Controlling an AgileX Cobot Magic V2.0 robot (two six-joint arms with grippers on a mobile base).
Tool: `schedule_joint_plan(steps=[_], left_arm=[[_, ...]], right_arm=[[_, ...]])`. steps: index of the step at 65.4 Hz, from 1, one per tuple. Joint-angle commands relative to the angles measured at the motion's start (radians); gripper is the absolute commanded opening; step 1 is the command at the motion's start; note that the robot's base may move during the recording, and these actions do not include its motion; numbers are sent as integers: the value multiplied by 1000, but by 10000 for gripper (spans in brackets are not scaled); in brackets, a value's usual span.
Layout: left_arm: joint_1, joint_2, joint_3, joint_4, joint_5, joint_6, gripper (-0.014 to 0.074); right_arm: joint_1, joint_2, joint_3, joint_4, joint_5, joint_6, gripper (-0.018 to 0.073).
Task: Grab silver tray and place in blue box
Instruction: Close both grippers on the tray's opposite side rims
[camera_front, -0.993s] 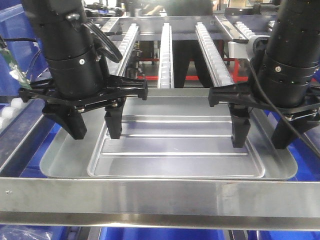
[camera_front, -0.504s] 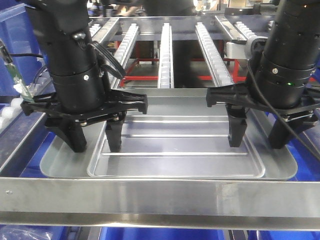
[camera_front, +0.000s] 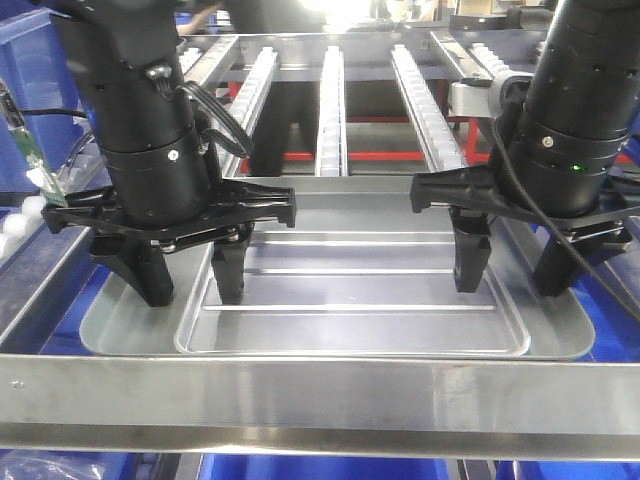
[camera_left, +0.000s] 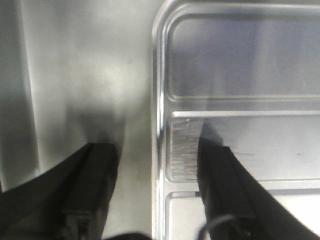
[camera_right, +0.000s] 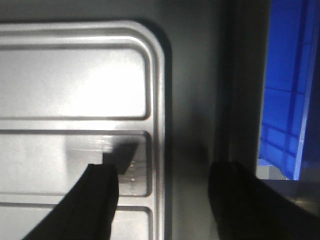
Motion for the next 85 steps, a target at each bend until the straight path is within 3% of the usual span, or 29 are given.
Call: schedule_joint_plan(steps=[1,65,77,85], left_arm=[[-1,-42,-29,-5,-16,-11,284],[-1,-42,-29,-12,-16,-11,284],[-1,-42,-29,-12,-16,-11,272],[-1,-42,-29,-12,-15,-11,167]], right_arm=[[-2,-37,-29,-9,-34,-12,498],[-1,18,-29,4,-30,-12,494],[-1,18,-29,4,-23,-12,330],[-1,18,-29,4,-19,-12,179]])
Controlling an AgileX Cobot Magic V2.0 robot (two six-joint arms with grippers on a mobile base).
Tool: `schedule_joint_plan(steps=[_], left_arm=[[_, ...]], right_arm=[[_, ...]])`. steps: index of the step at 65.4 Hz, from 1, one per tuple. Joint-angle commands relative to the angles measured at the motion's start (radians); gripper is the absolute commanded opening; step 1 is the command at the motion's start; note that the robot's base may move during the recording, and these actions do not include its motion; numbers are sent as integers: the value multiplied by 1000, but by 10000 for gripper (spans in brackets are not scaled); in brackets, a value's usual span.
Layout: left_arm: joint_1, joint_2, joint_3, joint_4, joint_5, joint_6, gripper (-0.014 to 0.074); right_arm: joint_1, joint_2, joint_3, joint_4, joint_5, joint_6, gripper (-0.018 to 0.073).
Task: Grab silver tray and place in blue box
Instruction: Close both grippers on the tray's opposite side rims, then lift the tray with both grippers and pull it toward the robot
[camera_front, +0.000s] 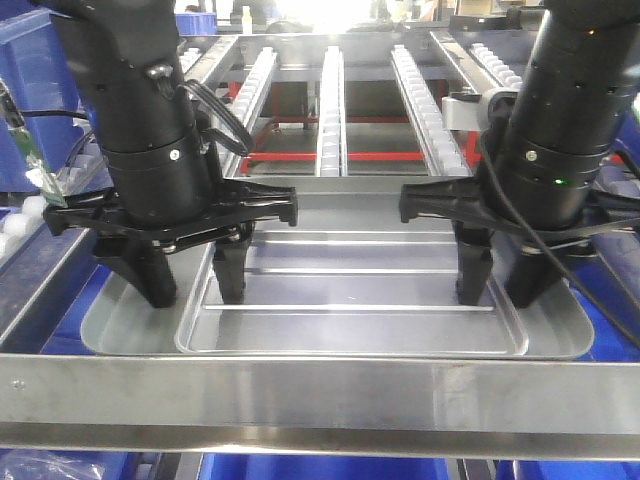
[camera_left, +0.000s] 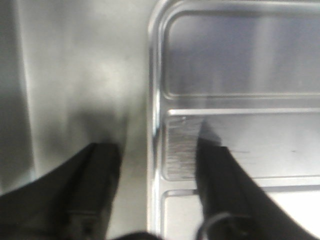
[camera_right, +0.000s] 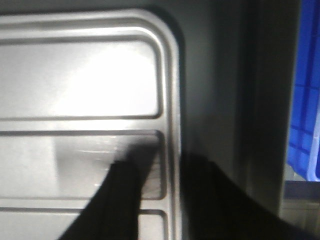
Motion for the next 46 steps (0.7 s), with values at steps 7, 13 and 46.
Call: schedule_joint_plan(steps=[7,13,46], left_arm=[[-1,-43,-27,2,-15,-10,34],[-1,-43,-27,2,-15,-10,-10],[-1,-43,-27,2,-15,-10,-11]], right_arm=[[-3,-24,-17,-22,-6,-10,71],[-3,-24,-17,-22,-5,-10,64],[-4,-24,-17,-22,-5,-10,64]])
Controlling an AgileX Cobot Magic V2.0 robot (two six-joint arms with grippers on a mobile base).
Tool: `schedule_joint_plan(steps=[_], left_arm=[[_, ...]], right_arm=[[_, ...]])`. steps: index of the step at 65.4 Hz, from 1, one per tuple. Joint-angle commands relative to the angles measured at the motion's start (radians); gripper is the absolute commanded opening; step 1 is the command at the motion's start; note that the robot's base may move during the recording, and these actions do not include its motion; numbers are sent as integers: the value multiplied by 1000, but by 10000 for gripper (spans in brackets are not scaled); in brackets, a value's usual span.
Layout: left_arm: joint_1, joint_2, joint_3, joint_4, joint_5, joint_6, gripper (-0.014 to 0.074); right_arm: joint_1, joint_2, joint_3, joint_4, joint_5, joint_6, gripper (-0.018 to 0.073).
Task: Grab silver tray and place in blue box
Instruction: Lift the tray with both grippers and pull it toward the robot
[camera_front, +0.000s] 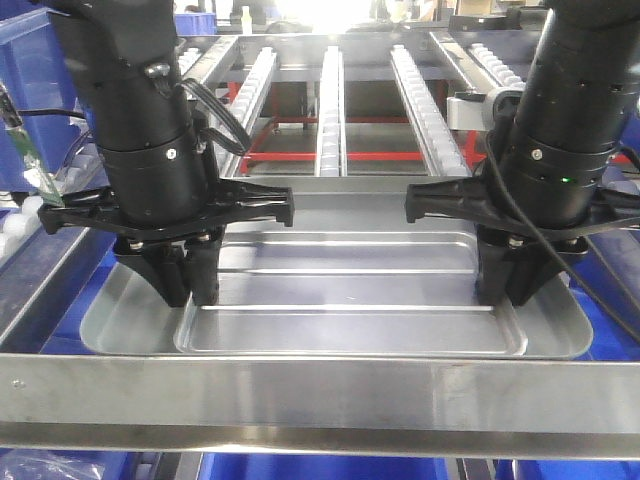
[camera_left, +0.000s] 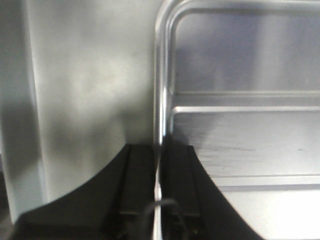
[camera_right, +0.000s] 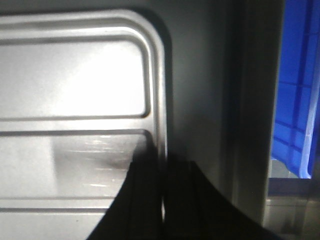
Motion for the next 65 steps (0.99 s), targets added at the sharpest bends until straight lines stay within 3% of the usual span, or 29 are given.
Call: schedule_joint_plan(steps=[1,12,21,27,46,65], left_arm=[[-3,-43,-27,-1,-28,-7,-11],[1,-43,-27,-1,-44,-7,-10],[9,-63,-80,17,76,-7,-10],[9,-97,-107,51,98,-7,-10],[3,-206,-118,35,186,-8,-6],[-67,-339,43,71,175,-145,-6]], right_arm=[[-4,-24,-17,-16,-16,-10,64],[-4,-25,-17,-15,-12,-10,64],[-4,-60,-57,-15,99,-10,64],[-4,-104,-77,-15,100,-10,64],[31,-237,-82,-15,167,55,64],[116,-356,-13,-17,186,139,64]])
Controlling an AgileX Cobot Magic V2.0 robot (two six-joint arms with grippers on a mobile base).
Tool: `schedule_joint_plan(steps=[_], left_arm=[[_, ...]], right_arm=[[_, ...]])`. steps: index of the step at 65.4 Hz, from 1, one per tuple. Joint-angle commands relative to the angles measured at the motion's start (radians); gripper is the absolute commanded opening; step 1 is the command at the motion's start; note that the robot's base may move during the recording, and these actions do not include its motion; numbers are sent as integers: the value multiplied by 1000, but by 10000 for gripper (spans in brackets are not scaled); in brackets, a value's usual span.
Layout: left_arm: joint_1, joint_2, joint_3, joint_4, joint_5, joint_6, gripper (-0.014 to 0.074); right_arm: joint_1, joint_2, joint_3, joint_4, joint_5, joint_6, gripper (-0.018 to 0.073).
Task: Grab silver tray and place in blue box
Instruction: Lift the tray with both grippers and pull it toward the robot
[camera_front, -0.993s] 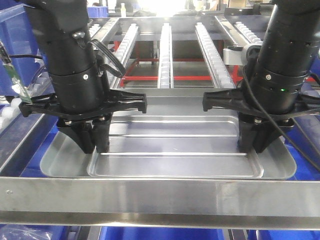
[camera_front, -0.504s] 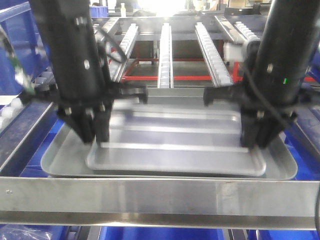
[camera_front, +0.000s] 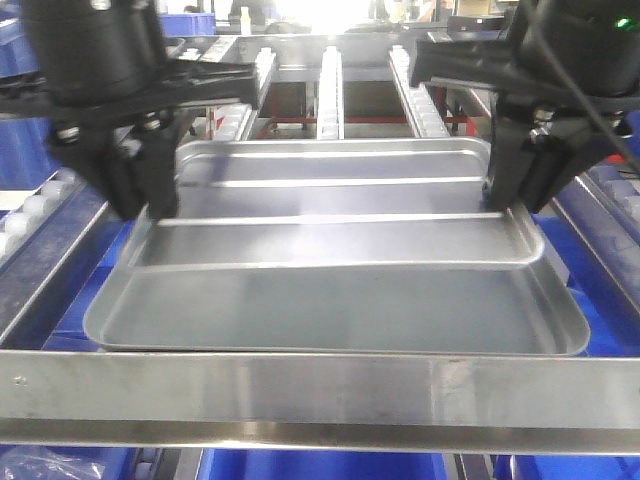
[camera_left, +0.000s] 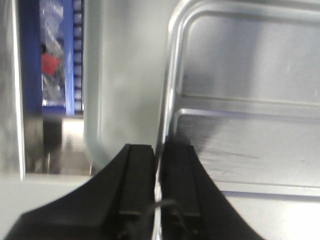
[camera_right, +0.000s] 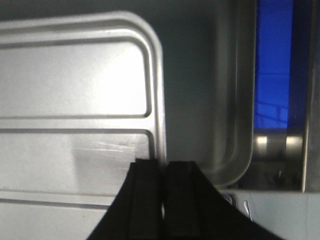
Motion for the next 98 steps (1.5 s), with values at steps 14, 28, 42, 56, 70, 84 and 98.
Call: schedule_joint_plan(steps=[14,28,42,56,70,84,98], left_arm=[[-127,-197,132,79,-14,-178,-6],[-245,-257,215,146,-10,-305,-5],[-251,-257,236,163,-22,-315,-4],[-251,-257,236,161,-18,-282,-4],[-251,-257,236,161,-18,-282,-4],[-251,-257,236,161,-18,-282,-4],[-251,-257,236,161,-18,-282,-5]], right_arm=[[122,-201,157,-113,-33,176,66],[222,-280,223,-173,5,282,66],[258,-283,228,-203,18,322,68],[258,-283,228,-202,21,322,68],[258,-271,228,-220,26,322,68],[258,-257,228,-222,23,322,68],[258,-257,228,-225,23,322,68]])
